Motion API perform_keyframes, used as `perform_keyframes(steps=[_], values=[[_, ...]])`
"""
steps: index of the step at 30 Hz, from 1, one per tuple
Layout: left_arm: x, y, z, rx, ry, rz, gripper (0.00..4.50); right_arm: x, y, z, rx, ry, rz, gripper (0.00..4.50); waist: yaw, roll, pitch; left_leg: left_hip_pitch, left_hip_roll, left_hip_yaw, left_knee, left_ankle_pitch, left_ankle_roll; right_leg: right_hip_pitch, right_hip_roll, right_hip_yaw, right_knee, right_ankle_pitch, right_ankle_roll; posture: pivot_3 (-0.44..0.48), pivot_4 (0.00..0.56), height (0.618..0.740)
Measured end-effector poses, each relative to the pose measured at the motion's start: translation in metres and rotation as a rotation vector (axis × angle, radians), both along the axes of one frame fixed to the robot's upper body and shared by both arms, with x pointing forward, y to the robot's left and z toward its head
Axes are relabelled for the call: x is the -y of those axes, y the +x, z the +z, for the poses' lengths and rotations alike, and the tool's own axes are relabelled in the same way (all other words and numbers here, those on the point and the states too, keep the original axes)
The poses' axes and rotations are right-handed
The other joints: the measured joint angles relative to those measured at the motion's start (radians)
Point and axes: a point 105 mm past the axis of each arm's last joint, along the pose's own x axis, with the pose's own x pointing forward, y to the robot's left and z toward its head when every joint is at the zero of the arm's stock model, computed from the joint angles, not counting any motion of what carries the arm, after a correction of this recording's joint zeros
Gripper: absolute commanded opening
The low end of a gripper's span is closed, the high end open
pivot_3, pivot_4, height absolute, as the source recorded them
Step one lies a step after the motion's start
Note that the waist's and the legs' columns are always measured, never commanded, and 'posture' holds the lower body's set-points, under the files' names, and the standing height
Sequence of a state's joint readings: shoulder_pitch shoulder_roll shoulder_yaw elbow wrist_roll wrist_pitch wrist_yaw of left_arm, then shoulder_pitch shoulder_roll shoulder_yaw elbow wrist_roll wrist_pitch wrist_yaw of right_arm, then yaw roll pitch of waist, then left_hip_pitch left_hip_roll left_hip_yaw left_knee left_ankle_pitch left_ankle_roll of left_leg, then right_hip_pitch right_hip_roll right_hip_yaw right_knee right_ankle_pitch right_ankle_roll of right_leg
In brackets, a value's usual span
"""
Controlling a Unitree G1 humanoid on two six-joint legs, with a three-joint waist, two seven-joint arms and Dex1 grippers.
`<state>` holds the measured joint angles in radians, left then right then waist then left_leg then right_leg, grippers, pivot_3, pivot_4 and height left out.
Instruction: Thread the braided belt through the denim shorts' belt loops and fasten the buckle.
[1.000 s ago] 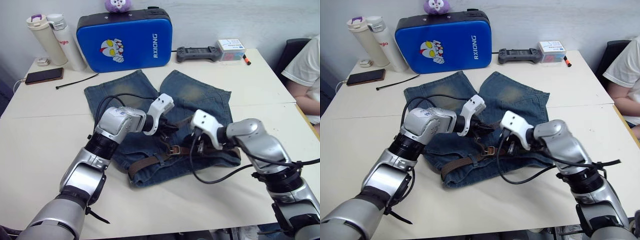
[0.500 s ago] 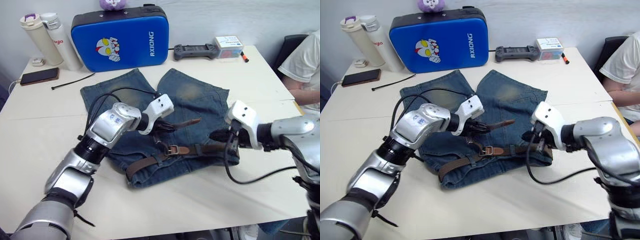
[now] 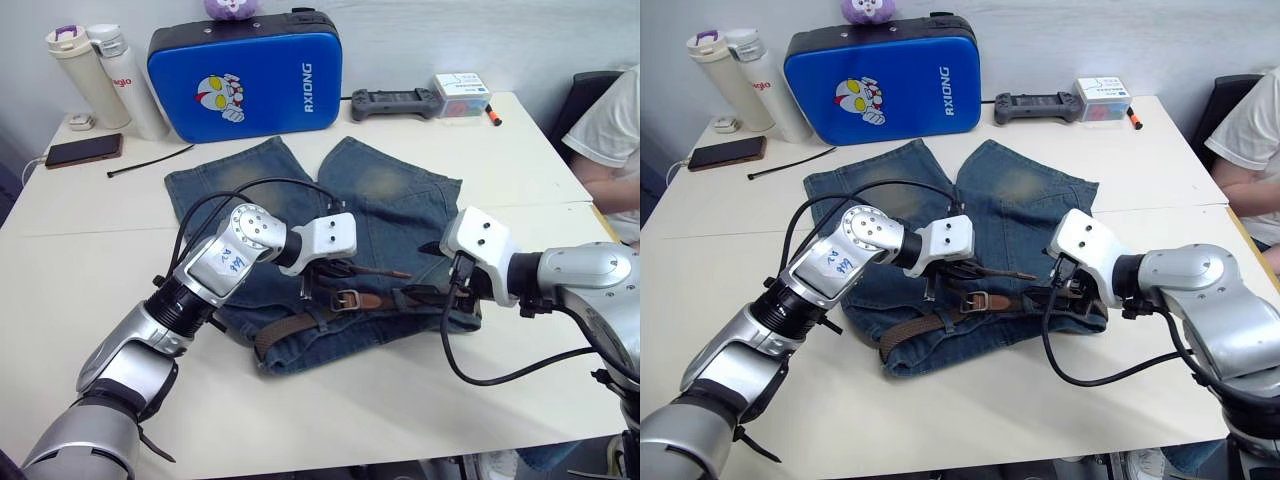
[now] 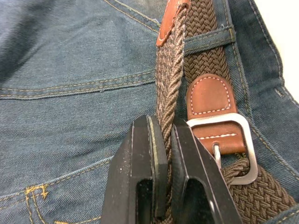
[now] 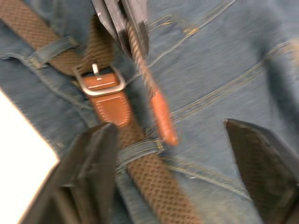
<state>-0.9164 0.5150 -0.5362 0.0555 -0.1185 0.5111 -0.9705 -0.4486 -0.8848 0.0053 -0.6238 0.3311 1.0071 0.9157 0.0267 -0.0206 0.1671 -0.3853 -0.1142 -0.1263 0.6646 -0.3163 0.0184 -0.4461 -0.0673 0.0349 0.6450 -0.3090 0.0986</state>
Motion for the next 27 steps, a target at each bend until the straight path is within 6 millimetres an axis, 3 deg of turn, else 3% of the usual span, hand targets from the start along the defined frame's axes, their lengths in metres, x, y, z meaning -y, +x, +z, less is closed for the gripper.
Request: perform_keyframes(steps=[4,7,13,15,20,22,23,27], values=[[0.002,0.0,0.001,-0.001,-0.005,-0.006,0.0,-0.012,0.003,-0.004,0.013,0.006,0.03,3.64,0.0,0.0,0.0,0.0,0.0,0.0,0.0,0.0,0.0,0.0,0.0,0.0,0.0,0.0,0.0,0.0,0.15,0.74],[0.003,0.0,0.003,0.002,-0.013,-0.008,0.0,-0.016,0.006,-0.008,0.007,0.019,0.033,2.95,0.0,0.0,0.0,0.0,0.0,0.0,0.001,0.0,0.0,0.0,0.0,0.0,0.0,0.0,0.0,0.0,0.15,0.74],[0.001,0.002,0.005,0.005,-0.012,0.001,0.0,-0.015,0.015,-0.014,-0.01,0.028,-0.007,0.21,0.0,0.0,0.0,0.0,0.0,0.0,0.001,0.0,0.0,0.0,0.0,0.0,0.0,0.0,0.0,0.0,0.15,0.74],[0.0,0.003,0.006,0.01,-0.014,0.007,0.0,-0.016,0.015,-0.013,-0.005,0.027,-0.004,0.1,-0.001,0.0,0.0,0.0,0.0,0.0,0.001,0.0,0.0,0.0,0.0,0.0,0.001,0.0,0.0,0.0,0.15,0.74],[0.006,0.005,0.008,-0.008,-0.058,0.015,1.82,-0.015,0.018,-0.015,-0.009,0.025,-0.016,0.0,0.0,0.0,0.0,0.0,0.0,0.0,0.002,0.0,0.0,0.0,0.0,0.0,0.001,0.0,0.0,0.0,0.15,0.74],[0.016,0.005,0.015,0.02,-0.106,0.002,2.89,-0.015,0.019,-0.014,-0.008,0.024,-0.019,0.0,0.001,0.0,0.0,0.0,0.0,0.0,0.002,0.0,0.0,0.0,0.0,0.0,0.001,0.0,0.0,0.0,0.15,0.74],[0.02,0.004,0.017,0.031,-0.12,-0.006,3.09,-0.016,0.02,-0.013,-0.006,0.023,-0.016,0.0,0.001,0.0,0.0,0.0,0.0,0.0,0.002,0.0,0.0,0.0,0.0,0.0,0.001,0.0,0.0,0.0,0.15,0.74],[0.029,0.002,0.025,0.057,-0.154,-0.03,3.09,-0.017,0.02,-0.011,0.001,0.022,-0.011,0.0,0.0,0.0,0.0,0.0,0.0,0.0,0.002,0.0,0.0,0.0,0.0,0.0,0.001,0.0,0.0,0.0,0.15,0.74]])
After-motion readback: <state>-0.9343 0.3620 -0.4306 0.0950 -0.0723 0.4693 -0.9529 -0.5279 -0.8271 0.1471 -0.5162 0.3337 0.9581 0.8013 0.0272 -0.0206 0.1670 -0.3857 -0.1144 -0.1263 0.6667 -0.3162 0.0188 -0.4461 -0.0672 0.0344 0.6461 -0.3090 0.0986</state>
